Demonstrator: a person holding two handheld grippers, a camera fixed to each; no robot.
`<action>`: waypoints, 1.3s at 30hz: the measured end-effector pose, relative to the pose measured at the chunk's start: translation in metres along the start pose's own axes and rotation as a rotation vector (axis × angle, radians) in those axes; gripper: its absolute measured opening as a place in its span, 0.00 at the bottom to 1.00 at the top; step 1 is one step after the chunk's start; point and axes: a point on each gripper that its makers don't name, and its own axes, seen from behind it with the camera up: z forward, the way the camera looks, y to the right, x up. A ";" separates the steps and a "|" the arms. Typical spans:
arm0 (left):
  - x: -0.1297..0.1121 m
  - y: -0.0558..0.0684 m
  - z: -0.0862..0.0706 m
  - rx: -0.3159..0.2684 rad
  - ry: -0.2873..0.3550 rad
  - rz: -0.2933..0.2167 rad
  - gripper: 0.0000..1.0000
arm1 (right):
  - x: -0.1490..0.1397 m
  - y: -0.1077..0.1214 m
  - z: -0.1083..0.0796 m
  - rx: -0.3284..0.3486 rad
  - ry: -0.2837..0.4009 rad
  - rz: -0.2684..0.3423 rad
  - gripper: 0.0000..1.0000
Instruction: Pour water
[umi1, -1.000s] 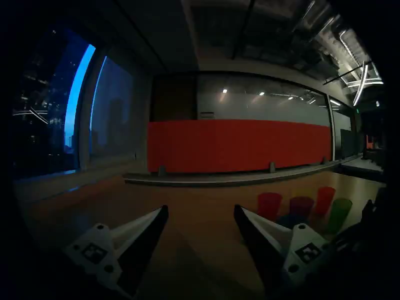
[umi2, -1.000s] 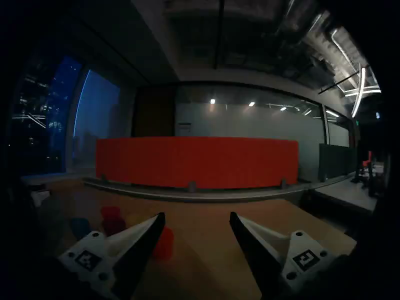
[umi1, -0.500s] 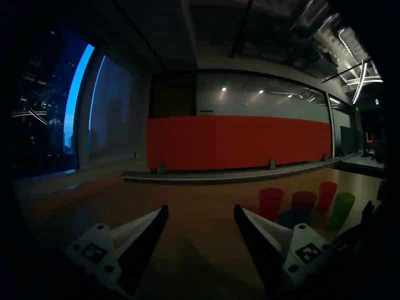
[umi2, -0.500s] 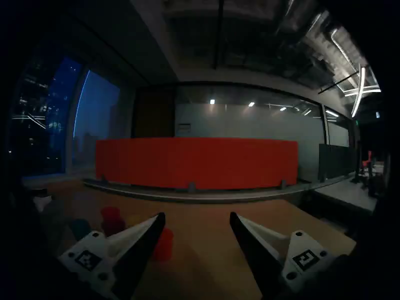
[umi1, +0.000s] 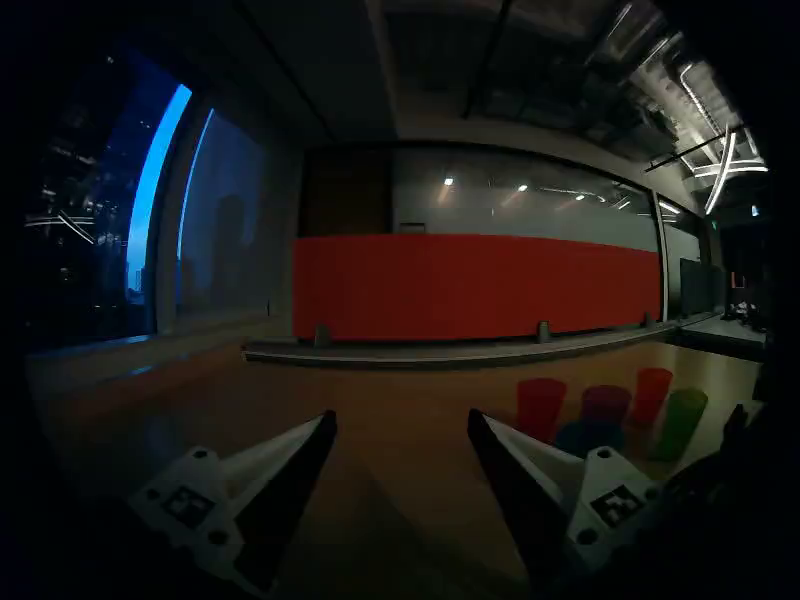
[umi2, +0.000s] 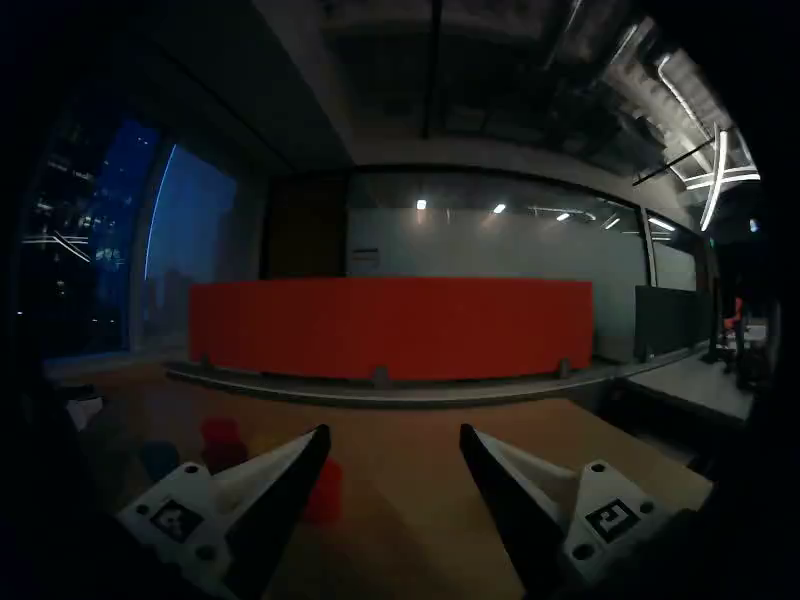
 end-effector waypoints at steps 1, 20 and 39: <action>0.000 0.000 0.000 -0.001 0.000 0.001 0.97 | 0.000 0.000 0.000 -0.001 0.001 0.001 1.00; -0.001 0.000 0.001 -0.003 -0.003 0.004 0.97 | 0.002 0.000 -0.006 0.005 0.025 -0.003 1.00; -0.001 0.000 0.001 -0.003 -0.003 0.004 0.97 | 0.020 -0.005 0.003 0.031 0.098 -0.008 1.00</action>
